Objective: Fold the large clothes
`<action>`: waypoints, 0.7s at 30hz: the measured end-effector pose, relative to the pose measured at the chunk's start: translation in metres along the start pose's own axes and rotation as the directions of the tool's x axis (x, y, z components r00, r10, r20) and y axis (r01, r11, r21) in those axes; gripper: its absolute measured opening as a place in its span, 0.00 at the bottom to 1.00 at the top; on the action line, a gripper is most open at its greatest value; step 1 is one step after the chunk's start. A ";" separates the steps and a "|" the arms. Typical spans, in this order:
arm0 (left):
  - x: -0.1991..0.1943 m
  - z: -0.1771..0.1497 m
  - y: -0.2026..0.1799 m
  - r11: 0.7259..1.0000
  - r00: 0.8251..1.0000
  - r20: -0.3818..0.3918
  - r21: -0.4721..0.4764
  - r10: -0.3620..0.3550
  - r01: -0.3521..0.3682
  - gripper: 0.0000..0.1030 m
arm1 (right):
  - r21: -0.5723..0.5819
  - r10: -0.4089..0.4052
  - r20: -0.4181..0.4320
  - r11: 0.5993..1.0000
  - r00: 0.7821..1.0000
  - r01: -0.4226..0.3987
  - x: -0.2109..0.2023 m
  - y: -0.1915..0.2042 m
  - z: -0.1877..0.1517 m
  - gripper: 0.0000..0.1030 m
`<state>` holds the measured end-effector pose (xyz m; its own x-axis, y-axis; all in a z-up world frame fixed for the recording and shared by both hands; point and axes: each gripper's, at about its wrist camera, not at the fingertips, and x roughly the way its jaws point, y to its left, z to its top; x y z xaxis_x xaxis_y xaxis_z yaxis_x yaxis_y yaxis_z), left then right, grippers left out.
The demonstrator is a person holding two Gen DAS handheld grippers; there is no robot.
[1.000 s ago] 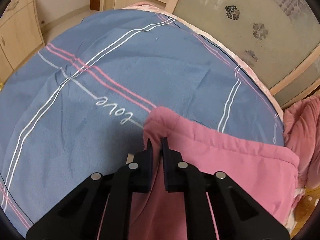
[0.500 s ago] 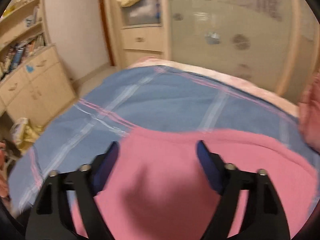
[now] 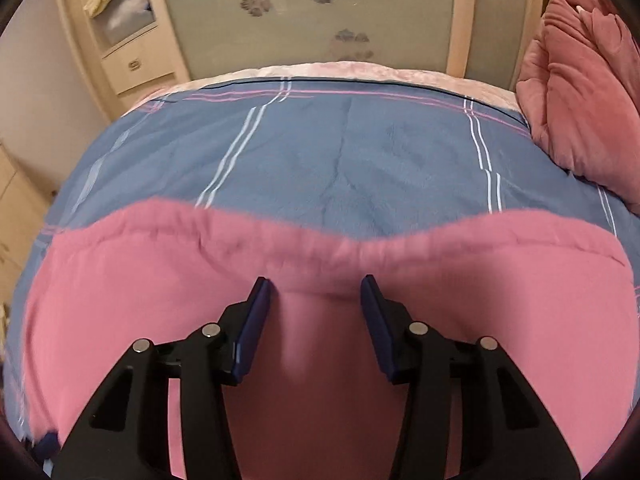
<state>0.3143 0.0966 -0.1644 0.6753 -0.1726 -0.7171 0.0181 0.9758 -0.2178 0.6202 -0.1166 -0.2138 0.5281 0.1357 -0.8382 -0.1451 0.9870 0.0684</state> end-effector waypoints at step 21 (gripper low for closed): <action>-0.008 0.013 -0.096 0.975 0.997 0.045 0.209 0.063 -0.071 0.63 | 0.176 -0.023 0.054 0.984 0.998 0.013 -0.076 -0.150 -0.056 0.66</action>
<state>0.3166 0.0057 -0.1290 0.7073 -0.1042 -0.6992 0.1238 0.9920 -0.0226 0.5546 -0.2794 -0.1910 0.5761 0.1171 -0.8090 0.0116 0.9884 0.1513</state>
